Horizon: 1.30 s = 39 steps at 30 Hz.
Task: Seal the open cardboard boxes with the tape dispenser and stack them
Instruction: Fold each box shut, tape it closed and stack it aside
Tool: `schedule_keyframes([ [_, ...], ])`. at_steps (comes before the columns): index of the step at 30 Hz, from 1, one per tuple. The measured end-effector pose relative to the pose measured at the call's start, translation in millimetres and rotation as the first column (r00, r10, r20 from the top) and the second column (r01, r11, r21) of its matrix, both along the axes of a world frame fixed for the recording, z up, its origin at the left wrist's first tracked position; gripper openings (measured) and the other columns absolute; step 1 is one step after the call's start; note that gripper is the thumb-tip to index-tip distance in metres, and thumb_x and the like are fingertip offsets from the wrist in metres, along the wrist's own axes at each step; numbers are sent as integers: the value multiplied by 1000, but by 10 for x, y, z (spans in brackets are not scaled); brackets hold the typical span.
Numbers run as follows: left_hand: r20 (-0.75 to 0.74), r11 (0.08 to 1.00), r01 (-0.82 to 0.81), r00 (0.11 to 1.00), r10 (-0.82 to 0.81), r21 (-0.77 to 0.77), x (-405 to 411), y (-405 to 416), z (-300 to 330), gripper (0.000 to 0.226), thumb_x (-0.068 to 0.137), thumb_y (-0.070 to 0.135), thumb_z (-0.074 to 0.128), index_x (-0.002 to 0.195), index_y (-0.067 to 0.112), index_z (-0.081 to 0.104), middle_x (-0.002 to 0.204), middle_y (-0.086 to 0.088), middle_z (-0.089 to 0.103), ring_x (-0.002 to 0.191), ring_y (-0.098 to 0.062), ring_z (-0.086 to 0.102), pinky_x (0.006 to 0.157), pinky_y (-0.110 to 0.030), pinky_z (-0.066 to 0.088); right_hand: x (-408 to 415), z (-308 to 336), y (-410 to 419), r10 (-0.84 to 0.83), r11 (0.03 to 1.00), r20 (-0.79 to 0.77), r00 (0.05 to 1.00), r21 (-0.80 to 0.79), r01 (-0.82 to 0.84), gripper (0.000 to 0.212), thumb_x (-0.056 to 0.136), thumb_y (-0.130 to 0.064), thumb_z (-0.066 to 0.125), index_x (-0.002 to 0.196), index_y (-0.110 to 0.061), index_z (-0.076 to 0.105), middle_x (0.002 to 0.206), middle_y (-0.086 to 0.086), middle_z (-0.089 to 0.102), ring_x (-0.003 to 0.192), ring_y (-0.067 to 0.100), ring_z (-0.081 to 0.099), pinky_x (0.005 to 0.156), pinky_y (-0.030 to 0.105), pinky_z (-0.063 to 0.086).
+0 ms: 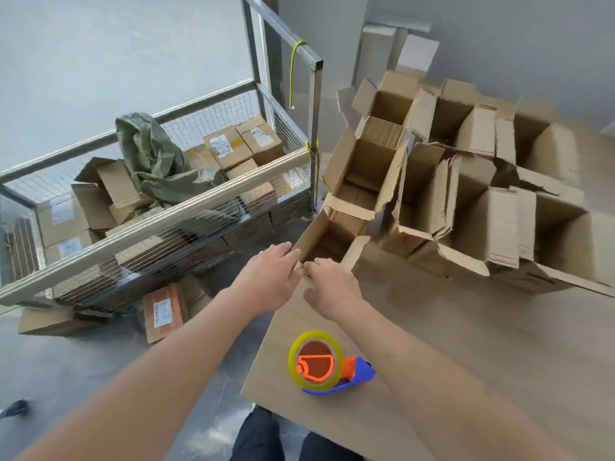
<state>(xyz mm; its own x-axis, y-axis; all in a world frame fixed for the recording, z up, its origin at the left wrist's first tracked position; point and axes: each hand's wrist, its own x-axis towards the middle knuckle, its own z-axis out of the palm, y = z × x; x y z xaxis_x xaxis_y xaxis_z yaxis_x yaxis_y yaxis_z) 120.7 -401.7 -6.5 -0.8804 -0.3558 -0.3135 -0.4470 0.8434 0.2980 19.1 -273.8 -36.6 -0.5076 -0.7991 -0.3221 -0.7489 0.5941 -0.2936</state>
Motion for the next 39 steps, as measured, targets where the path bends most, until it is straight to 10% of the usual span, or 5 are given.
schedule_keyframes([
  [15,70,942,325,941,-330,82,-85,-223,-228,44,105,39,43,145,20,45,149,-6,41,134,-27,45,106,-49,47,318,-27,249,-149,959,-148,978,218,179,38,88,-6,48,105,-33,68,95,-3,67,100,22,65,115,37,27],
  [27,71,947,298,949,-307,120,-389,680,-205,60,106,39,47,160,25,26,167,-19,13,148,-40,33,116,-47,36,216,62,1460,-235,932,-284,930,206,299,27,92,-9,52,105,-18,74,125,8,54,127,32,47,125,45,11],
  [39,104,938,260,951,-290,230,-297,2207,-322,55,106,29,50,153,5,38,158,-13,33,144,-33,38,116,-36,32,-6,-132,3090,-337,924,-200,920,117,364,25,100,-16,55,121,-21,67,166,16,16,150,37,22,120,46,24],
])
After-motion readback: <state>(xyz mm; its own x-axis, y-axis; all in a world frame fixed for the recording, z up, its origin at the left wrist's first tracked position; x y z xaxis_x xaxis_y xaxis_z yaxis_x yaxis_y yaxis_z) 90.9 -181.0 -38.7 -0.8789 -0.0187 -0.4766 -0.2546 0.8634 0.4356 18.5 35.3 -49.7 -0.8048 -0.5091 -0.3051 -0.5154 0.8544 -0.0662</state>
